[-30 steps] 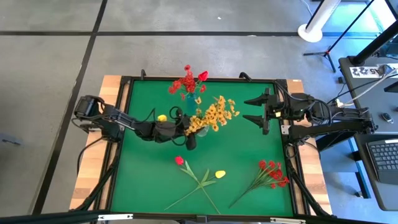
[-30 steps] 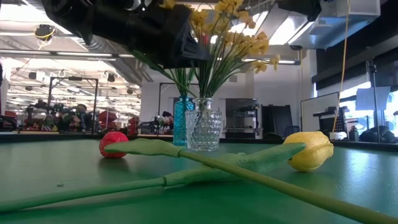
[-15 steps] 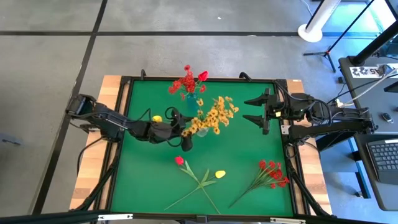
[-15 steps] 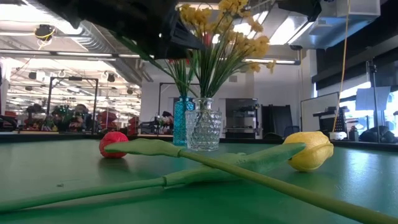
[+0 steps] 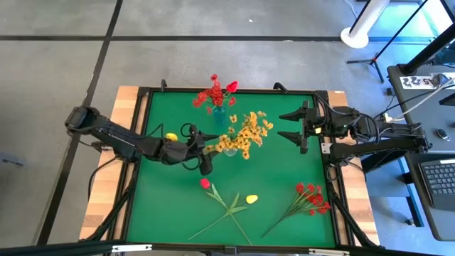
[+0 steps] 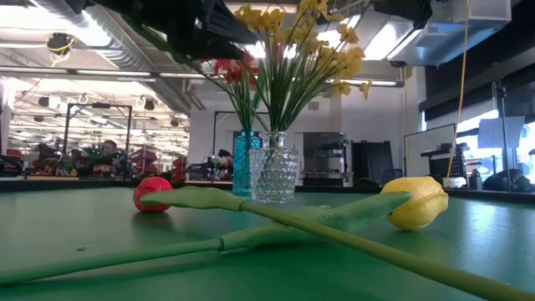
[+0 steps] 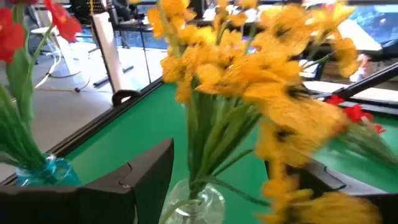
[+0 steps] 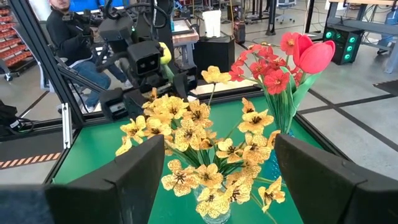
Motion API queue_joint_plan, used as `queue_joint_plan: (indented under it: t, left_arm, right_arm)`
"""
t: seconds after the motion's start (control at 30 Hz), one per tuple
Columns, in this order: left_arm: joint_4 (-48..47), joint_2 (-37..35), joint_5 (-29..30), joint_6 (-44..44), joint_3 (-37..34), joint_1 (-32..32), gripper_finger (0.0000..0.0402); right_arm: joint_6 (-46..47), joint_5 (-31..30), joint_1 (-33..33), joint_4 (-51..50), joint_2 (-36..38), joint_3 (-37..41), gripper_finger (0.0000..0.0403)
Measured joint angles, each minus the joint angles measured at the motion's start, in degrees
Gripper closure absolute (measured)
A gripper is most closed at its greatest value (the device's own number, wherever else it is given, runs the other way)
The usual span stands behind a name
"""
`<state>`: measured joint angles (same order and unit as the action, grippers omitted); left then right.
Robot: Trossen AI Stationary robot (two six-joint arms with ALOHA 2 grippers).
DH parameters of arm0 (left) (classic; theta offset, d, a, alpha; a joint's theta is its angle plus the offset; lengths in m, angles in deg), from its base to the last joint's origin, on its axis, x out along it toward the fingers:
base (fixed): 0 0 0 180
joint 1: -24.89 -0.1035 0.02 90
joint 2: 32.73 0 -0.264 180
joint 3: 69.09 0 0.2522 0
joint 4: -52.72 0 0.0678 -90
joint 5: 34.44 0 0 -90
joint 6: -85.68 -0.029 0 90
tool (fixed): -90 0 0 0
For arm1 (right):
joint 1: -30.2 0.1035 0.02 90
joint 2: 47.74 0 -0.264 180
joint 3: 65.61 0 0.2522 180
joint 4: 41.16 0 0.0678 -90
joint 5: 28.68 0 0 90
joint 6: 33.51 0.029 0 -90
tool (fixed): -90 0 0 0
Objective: Sort flowers into vase by color
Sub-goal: Adjust the yellow flower in the transparent vase
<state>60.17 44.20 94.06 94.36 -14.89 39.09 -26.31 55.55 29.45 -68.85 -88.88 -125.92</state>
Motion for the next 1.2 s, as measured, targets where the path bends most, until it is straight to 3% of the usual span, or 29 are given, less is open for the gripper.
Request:
queue_joint_plan:
  t: [0.33, 0.57, 1.2]
  left_arm:
    - [-3.9, -2.3, 0.3, 0.1, 0.0, 3.3, 0.0156]
    - [-9.1, -3.6, 5.9, 0.3, -0.1, 4.9, 0.0156]
    - [-10.2, -9.4, 12.4, -0.2, -0.1, 10.0, 0.0156]
  right_arm:
    - [0.0, 0.0, 0.0, -0.1, 0.0, 0.0, 0.0100]
    - [0.4, 0.4, 0.0, -0.2, 0.0, 0.0, 0.0100]
    - [1.4, 0.5, 0.0, -1.9, 0.0, 0.0, 0.0100]
